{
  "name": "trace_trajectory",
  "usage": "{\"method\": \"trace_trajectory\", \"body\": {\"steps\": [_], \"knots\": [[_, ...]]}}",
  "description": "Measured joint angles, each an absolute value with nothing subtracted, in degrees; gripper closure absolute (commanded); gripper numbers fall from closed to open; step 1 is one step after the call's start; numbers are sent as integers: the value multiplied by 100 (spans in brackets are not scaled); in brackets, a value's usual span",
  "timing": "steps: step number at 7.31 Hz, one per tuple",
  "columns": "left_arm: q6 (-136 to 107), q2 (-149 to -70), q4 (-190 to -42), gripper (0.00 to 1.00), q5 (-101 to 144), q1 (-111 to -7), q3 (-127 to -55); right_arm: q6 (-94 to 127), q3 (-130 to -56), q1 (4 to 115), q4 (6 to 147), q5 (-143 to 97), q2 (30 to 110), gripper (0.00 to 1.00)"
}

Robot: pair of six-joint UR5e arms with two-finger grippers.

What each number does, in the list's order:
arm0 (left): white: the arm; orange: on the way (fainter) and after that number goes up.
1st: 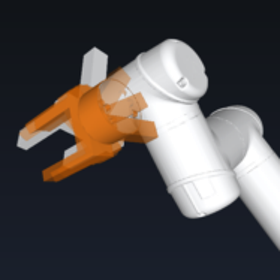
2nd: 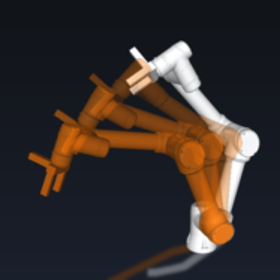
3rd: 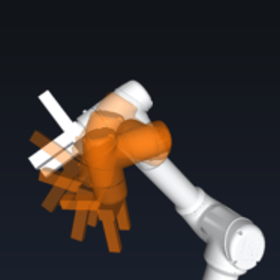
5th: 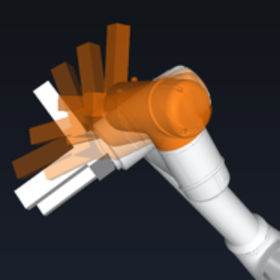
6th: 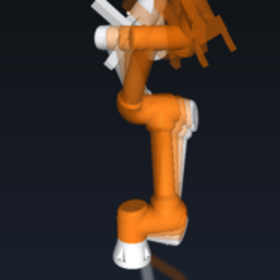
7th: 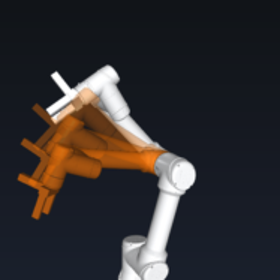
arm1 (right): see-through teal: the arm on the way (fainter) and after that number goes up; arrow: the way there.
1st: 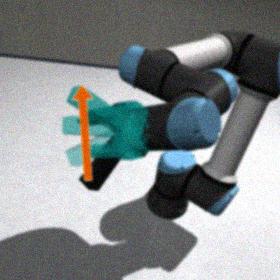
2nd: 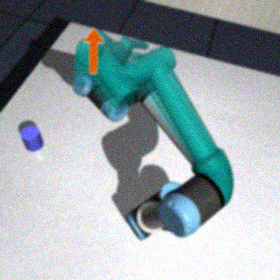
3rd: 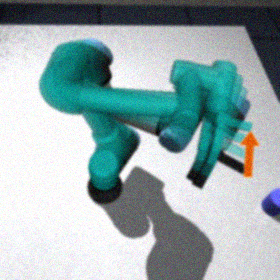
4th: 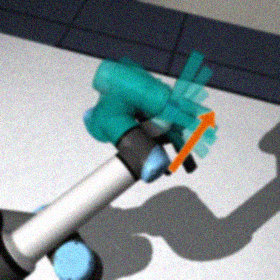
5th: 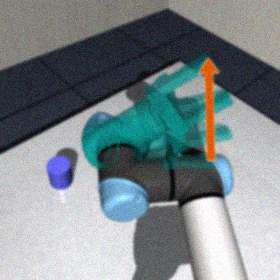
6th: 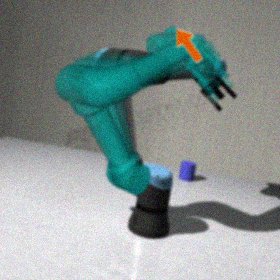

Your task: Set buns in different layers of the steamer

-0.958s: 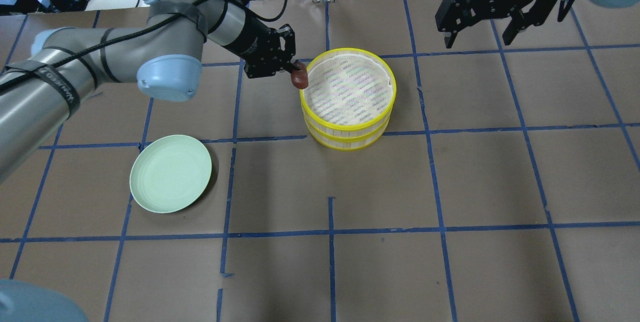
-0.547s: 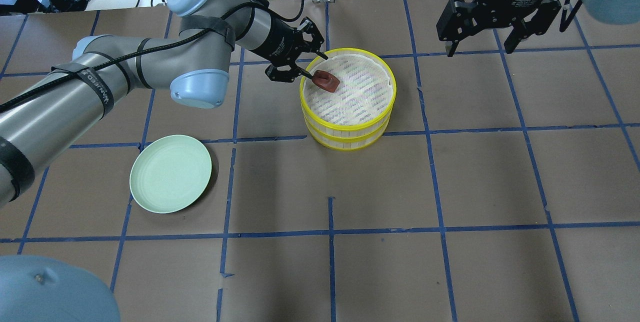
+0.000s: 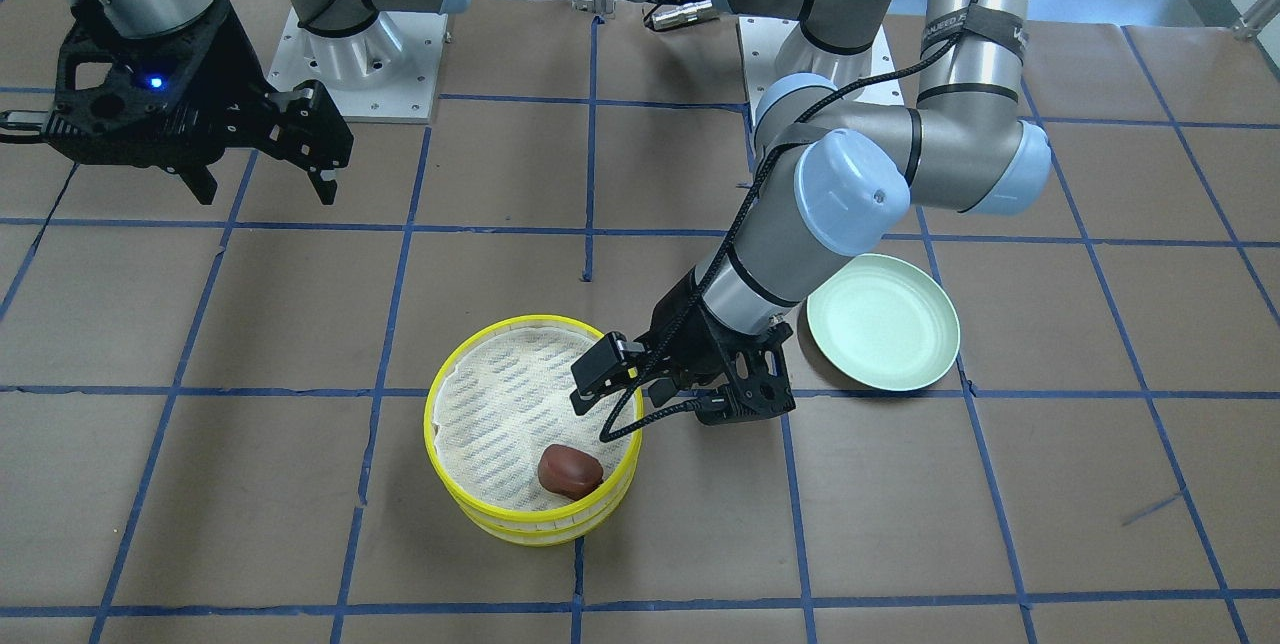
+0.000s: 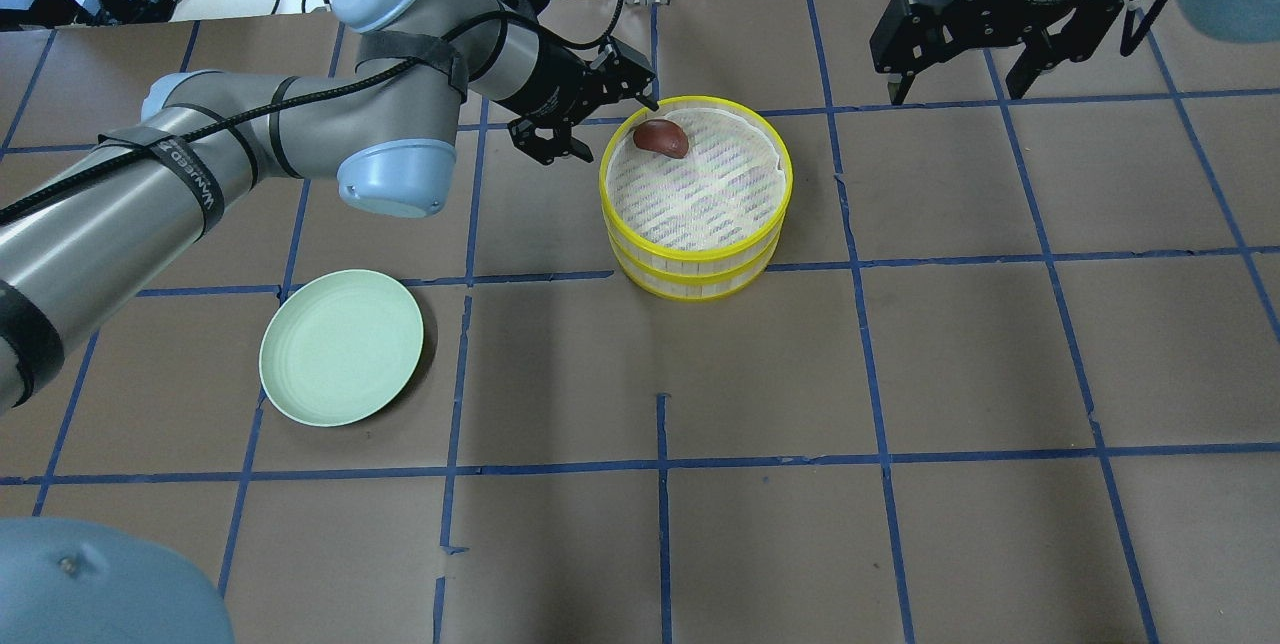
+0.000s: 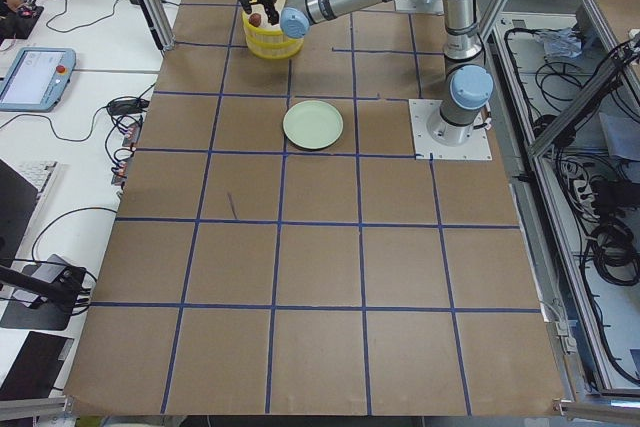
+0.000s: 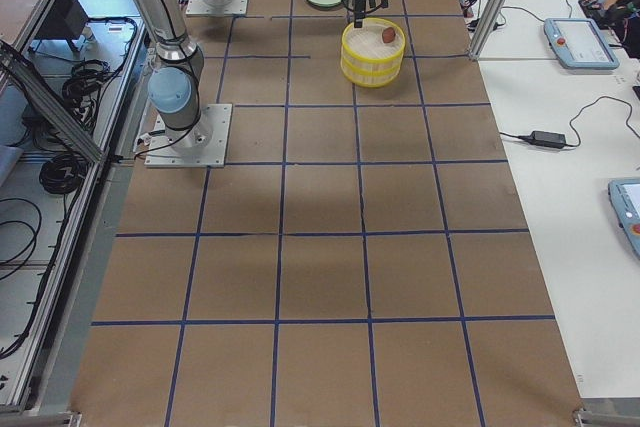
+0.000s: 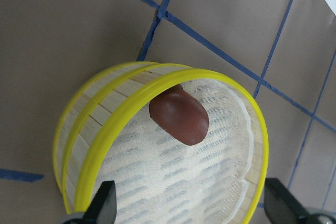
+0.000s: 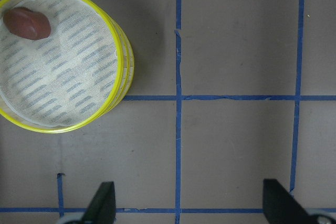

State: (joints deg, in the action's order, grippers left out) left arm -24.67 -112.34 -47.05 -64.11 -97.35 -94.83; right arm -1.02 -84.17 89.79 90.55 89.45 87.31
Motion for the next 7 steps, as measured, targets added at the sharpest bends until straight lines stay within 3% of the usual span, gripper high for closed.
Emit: {"method": "trace_trajectory", "body": {"steps": [3, 7], "knots": [[-258, -10724, -5958, 0, -7300, -9251, -9437, -87, -8349, 8977, 9034, 8854, 8648, 0], [301, -9559, -7668, 0, -8350, -8918, -9417, -88, -8346, 8968, 8944, 8852, 8647, 0]]}}
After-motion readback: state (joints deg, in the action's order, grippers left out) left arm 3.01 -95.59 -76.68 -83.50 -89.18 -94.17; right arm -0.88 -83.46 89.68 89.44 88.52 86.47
